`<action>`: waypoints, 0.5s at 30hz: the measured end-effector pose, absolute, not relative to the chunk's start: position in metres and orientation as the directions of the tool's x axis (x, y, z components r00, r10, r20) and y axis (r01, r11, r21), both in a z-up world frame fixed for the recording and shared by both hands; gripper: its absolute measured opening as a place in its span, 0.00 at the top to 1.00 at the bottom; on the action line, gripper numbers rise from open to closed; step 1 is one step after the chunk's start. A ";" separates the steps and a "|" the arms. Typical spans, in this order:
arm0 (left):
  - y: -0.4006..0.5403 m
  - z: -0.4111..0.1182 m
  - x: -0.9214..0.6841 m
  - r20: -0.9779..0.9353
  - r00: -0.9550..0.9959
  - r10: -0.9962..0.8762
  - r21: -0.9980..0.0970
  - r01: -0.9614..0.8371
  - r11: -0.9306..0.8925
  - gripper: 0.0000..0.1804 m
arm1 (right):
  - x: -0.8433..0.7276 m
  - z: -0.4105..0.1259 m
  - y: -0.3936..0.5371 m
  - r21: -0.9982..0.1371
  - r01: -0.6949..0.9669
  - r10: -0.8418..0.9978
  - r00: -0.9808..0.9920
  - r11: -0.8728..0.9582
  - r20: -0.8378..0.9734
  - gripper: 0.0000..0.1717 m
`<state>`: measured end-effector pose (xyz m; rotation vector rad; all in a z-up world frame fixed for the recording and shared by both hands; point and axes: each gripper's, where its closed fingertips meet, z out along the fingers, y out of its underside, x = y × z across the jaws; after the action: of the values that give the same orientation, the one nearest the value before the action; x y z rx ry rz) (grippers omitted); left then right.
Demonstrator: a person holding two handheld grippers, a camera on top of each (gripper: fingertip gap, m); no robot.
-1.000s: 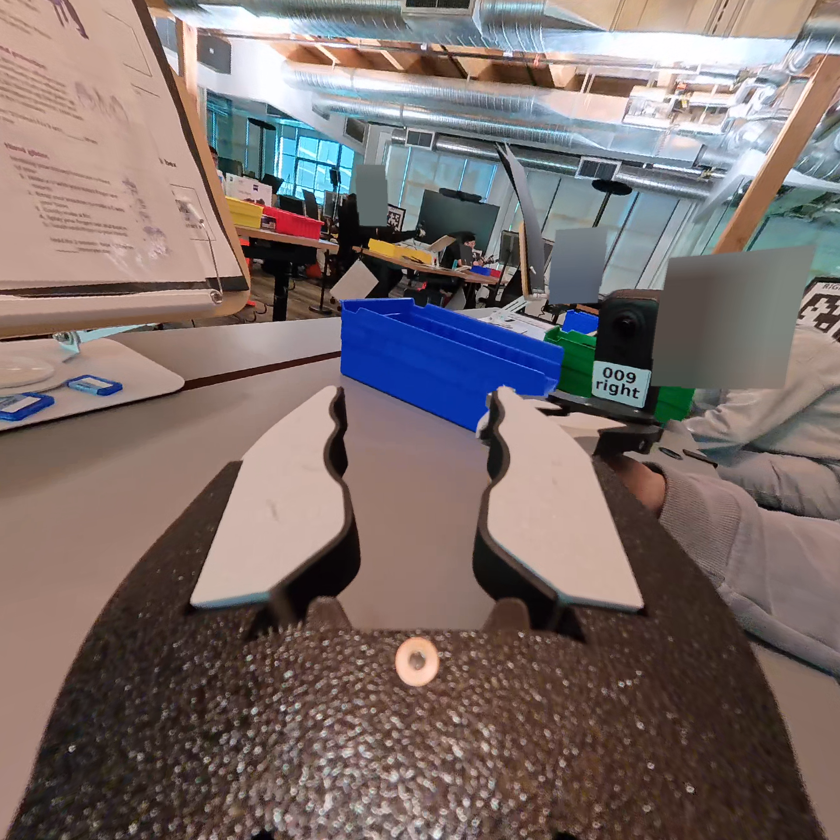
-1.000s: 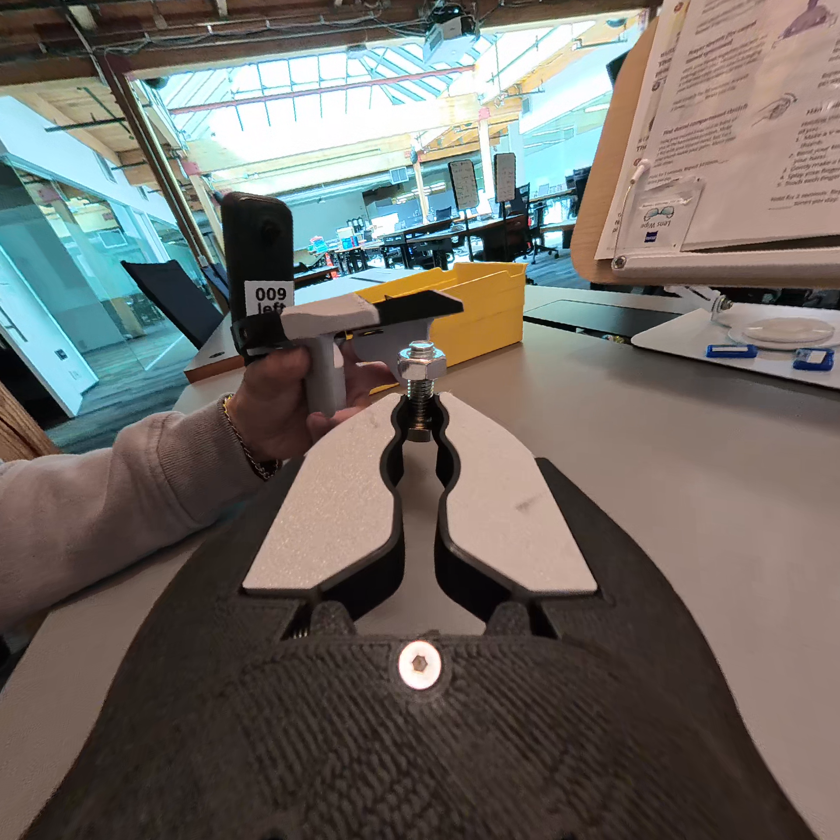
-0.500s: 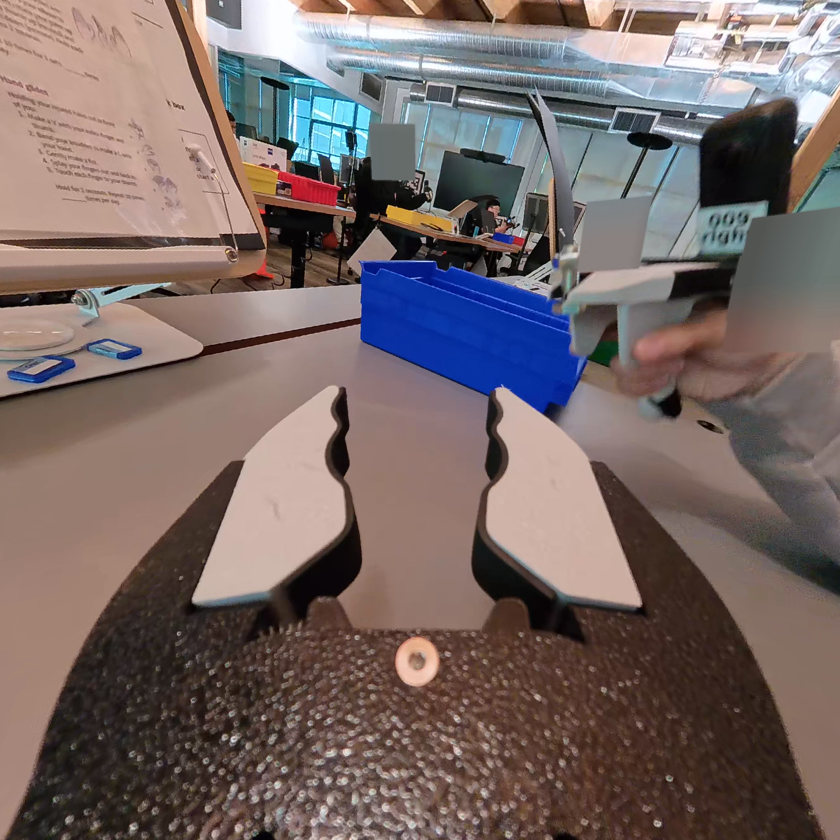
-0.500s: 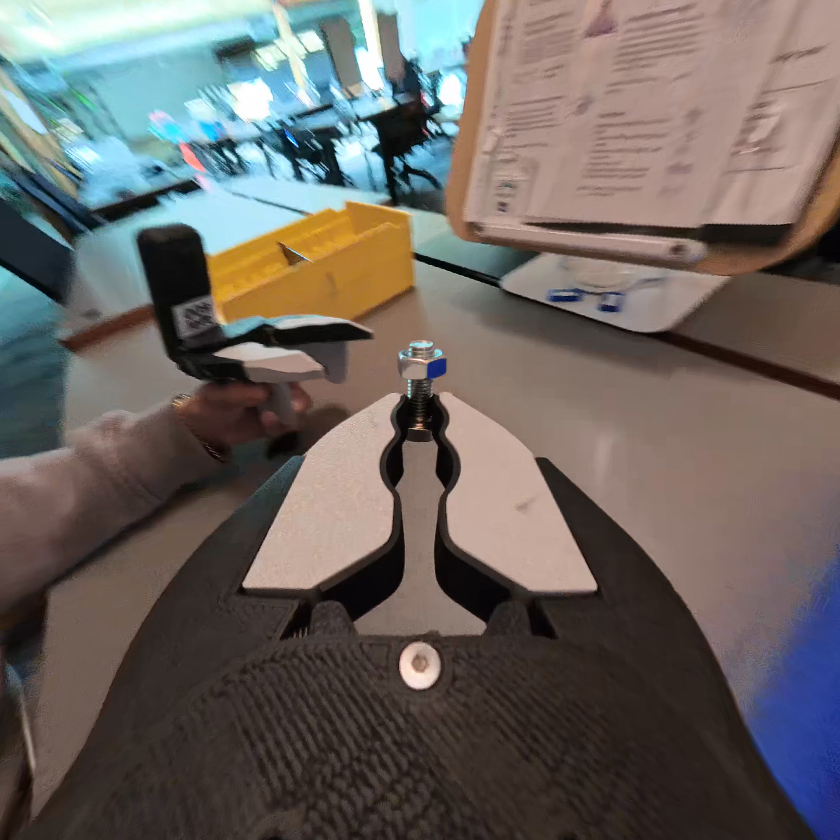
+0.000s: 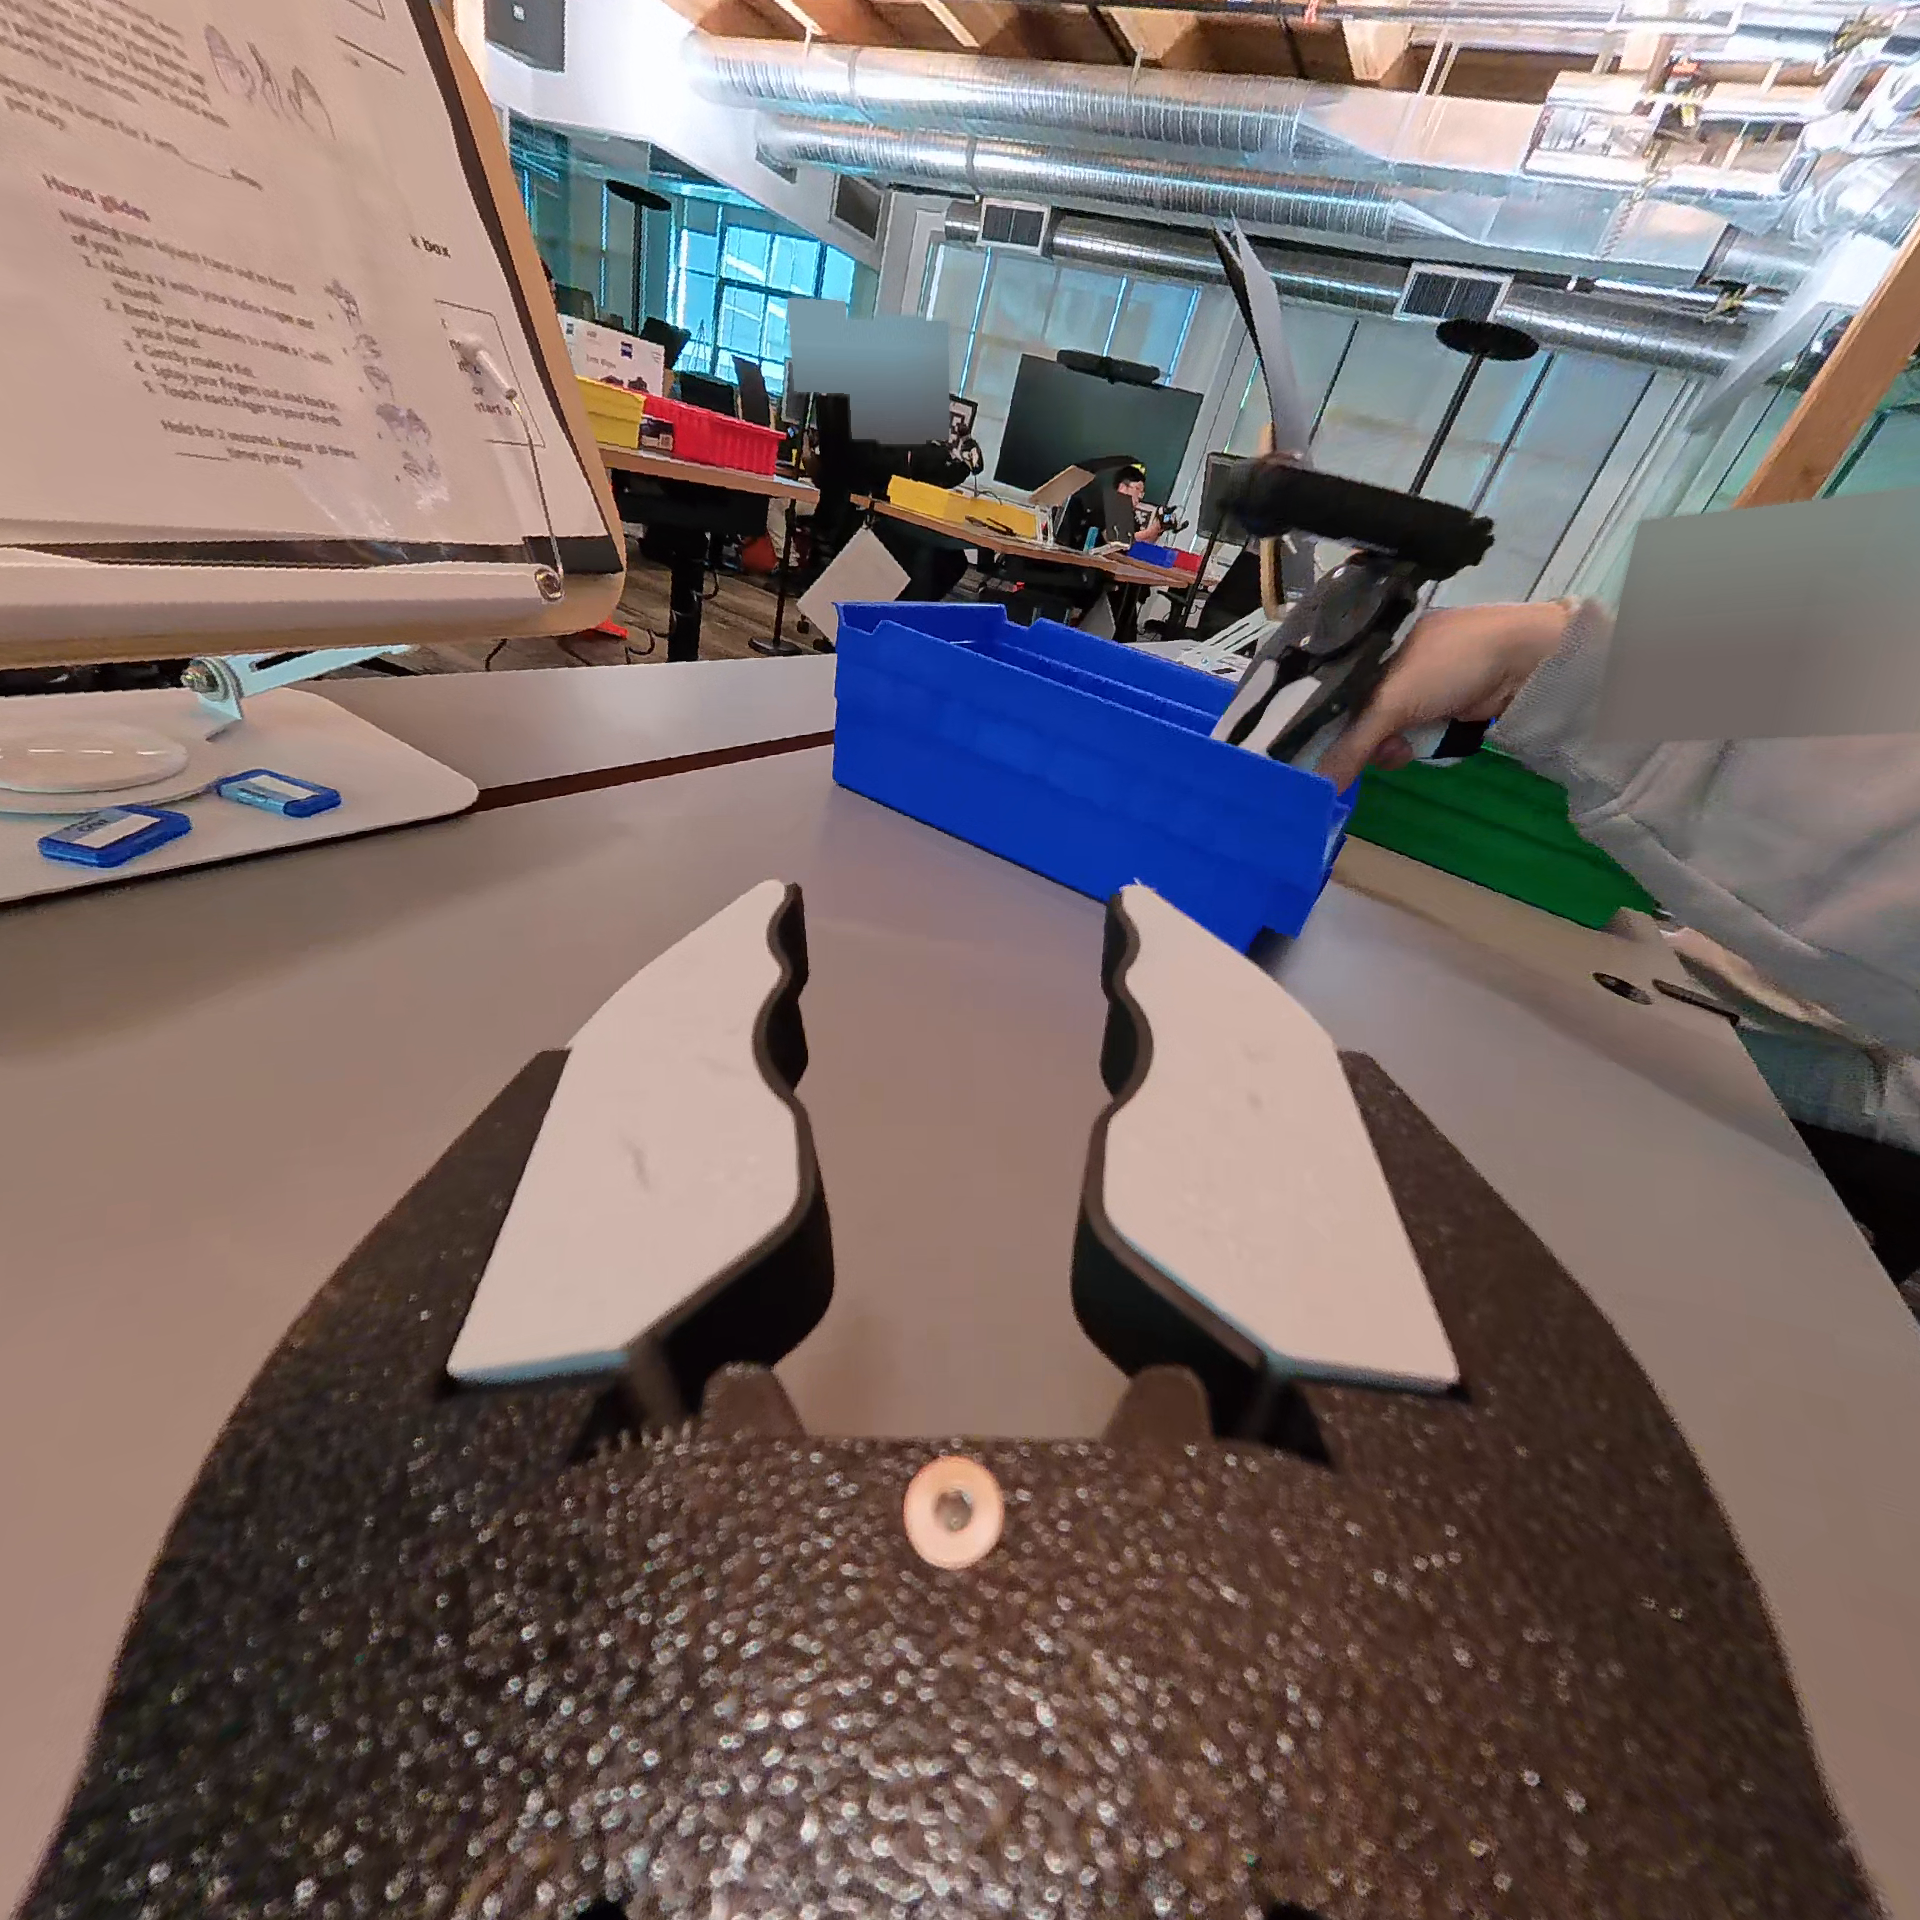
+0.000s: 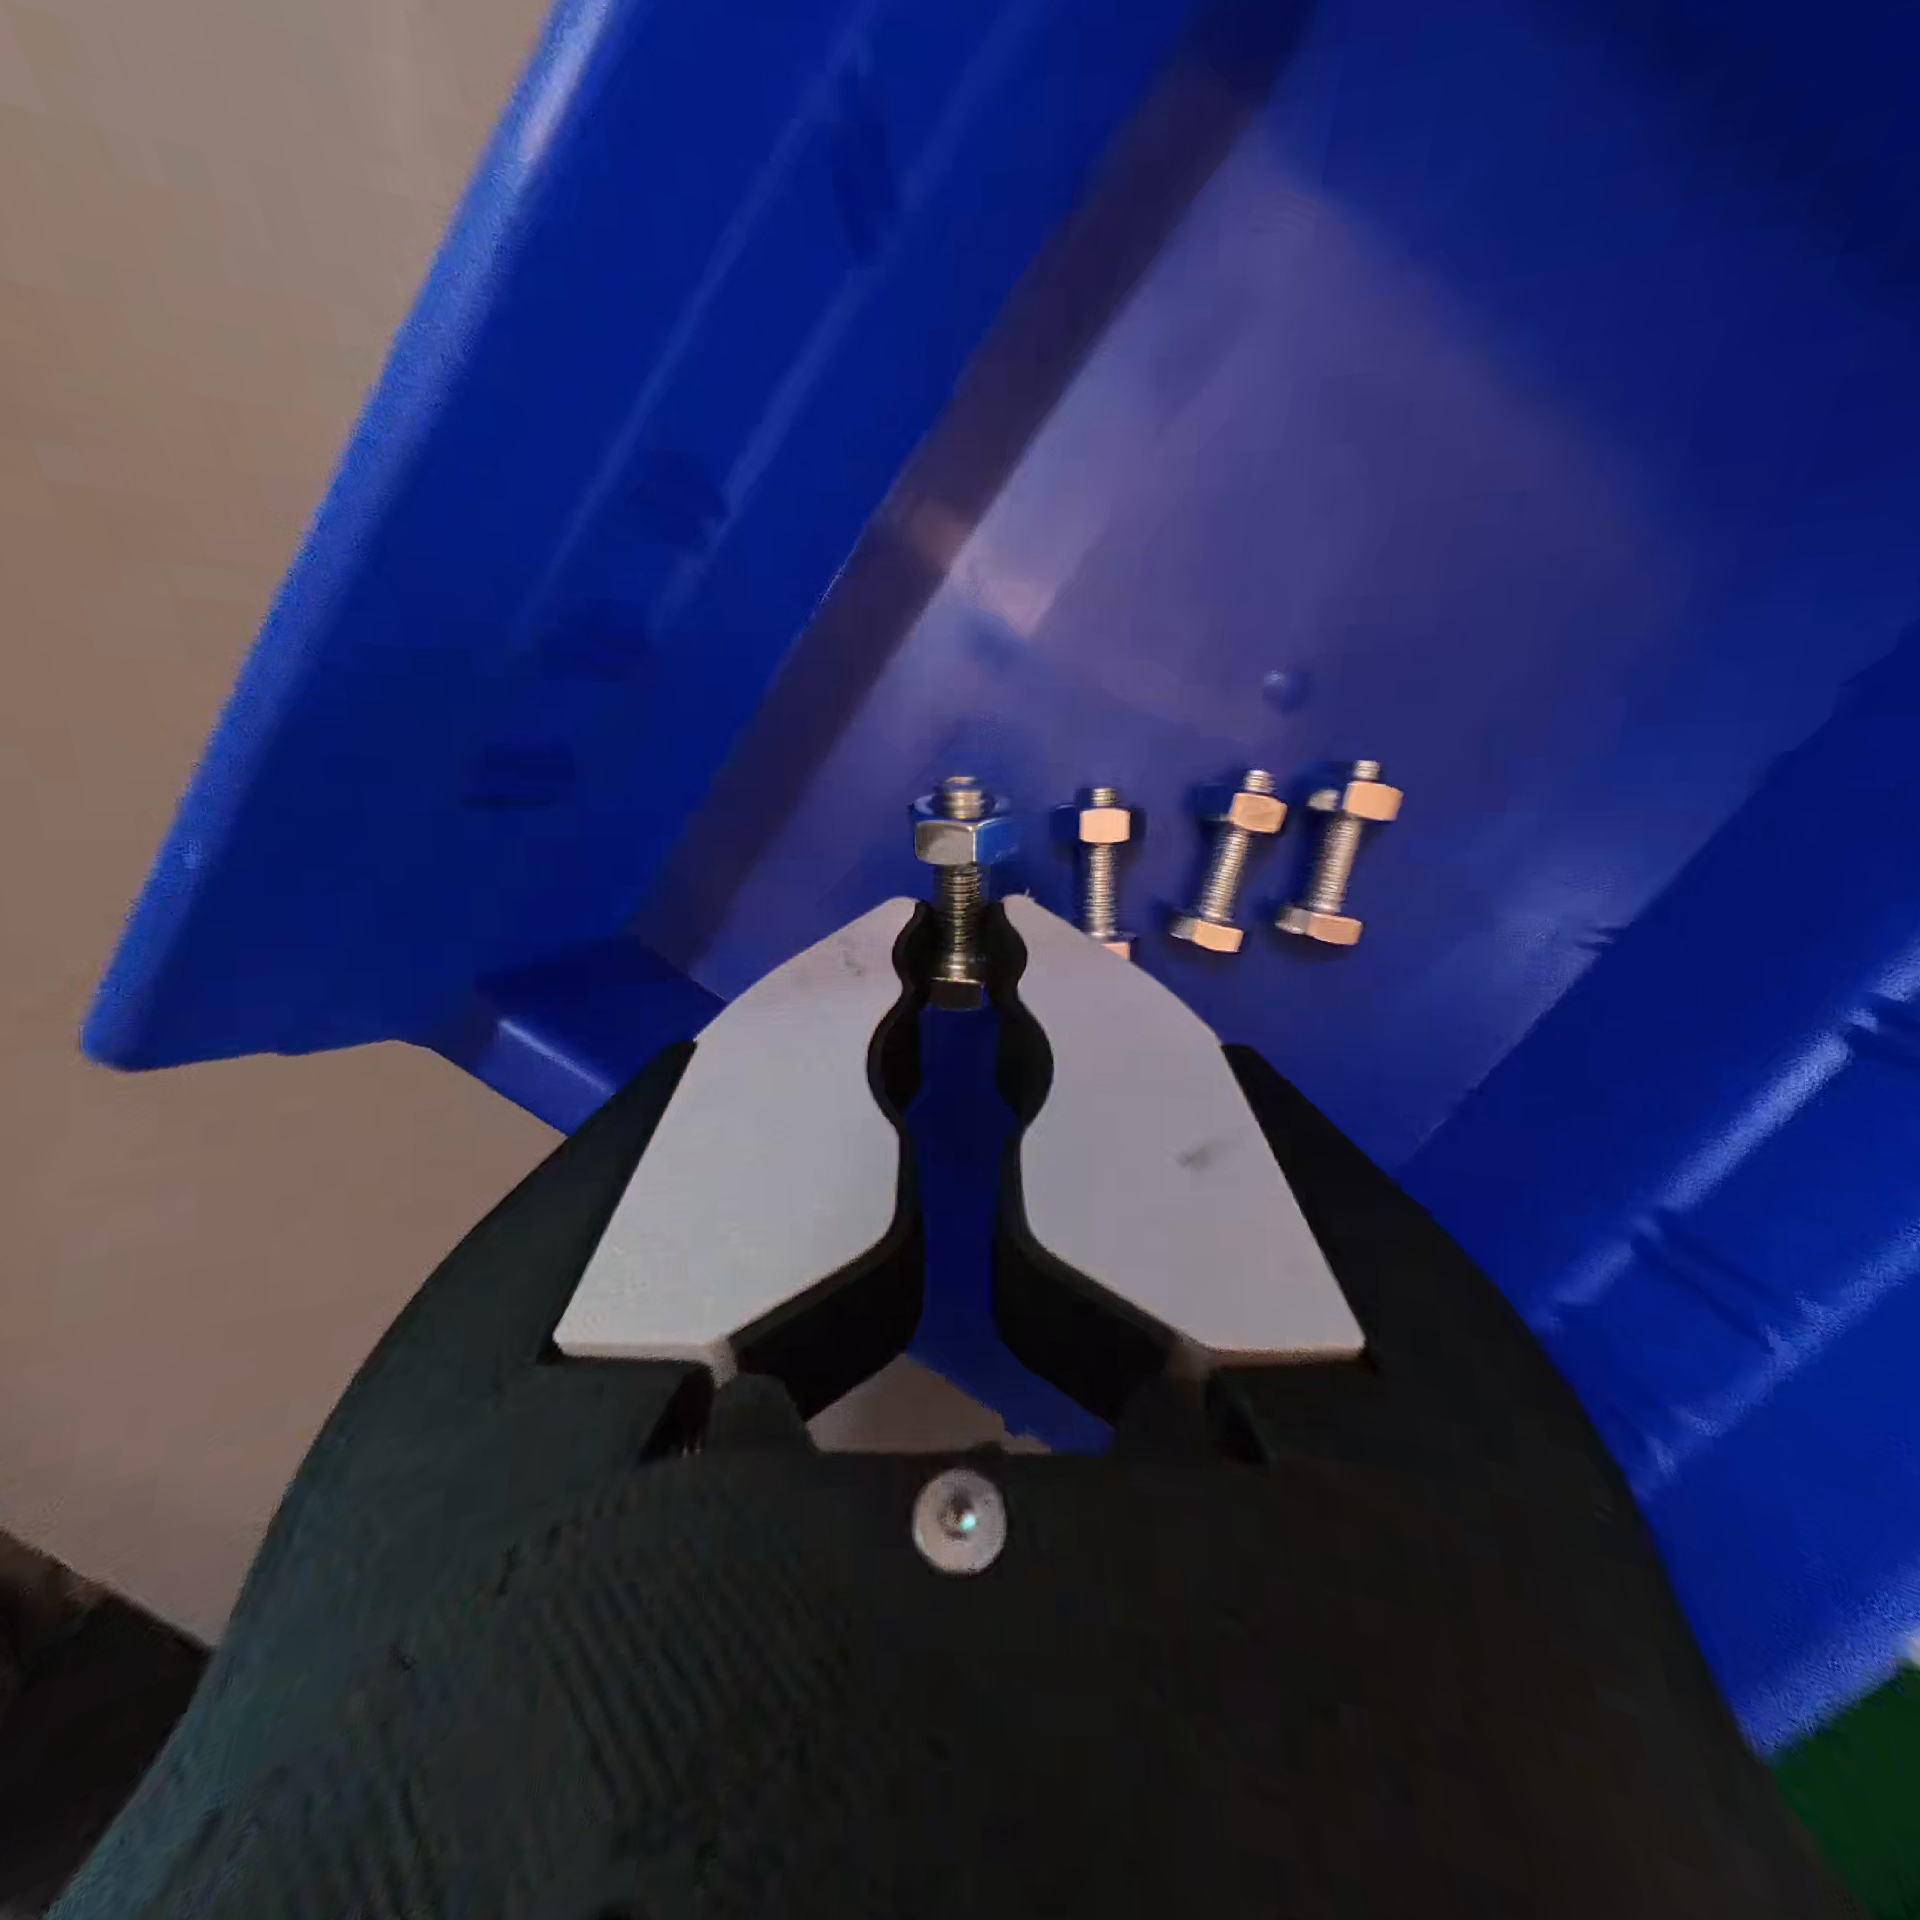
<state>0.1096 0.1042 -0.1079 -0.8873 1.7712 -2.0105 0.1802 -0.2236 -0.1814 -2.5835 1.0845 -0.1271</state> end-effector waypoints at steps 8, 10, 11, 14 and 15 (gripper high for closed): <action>0.106 -0.113 0.113 0.252 -0.745 -0.617 -0.967 -0.177 -0.181 0.70 | 0.175 -0.215 -0.234 -0.097 -0.657 -0.656 0.753 -0.748 -0.043 0.94; 0.103 -0.113 0.112 0.237 -0.749 -0.619 -0.971 -0.172 -0.163 0.70 | 0.177 -0.217 -0.233 -0.095 -0.648 -0.647 0.761 -0.756 -0.037 0.94; 0.102 -0.114 0.111 0.227 -0.752 -0.619 -0.974 -0.169 -0.152 0.70 | 0.179 -0.218 -0.231 -0.107 -0.647 -0.647 0.762 -0.755 -0.037 0.93; 0.097 -0.115 0.108 0.207 -0.762 -0.613 -0.978 -0.163 -0.127 0.70 | 0.181 -0.216 -0.226 -0.156 -0.631 -0.633 0.773 -0.760 -0.042 0.86; 0.096 -0.116 0.108 0.203 -0.763 -0.614 -0.979 -0.162 -0.123 0.70 | 0.179 -0.213 -0.225 -0.174 -0.631 -0.633 0.772 -0.756 -0.051 0.83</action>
<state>0.1081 0.0964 -0.1155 -0.8609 1.8277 -1.9536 0.1795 -0.2245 -0.2132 -2.7848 1.0027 -0.0166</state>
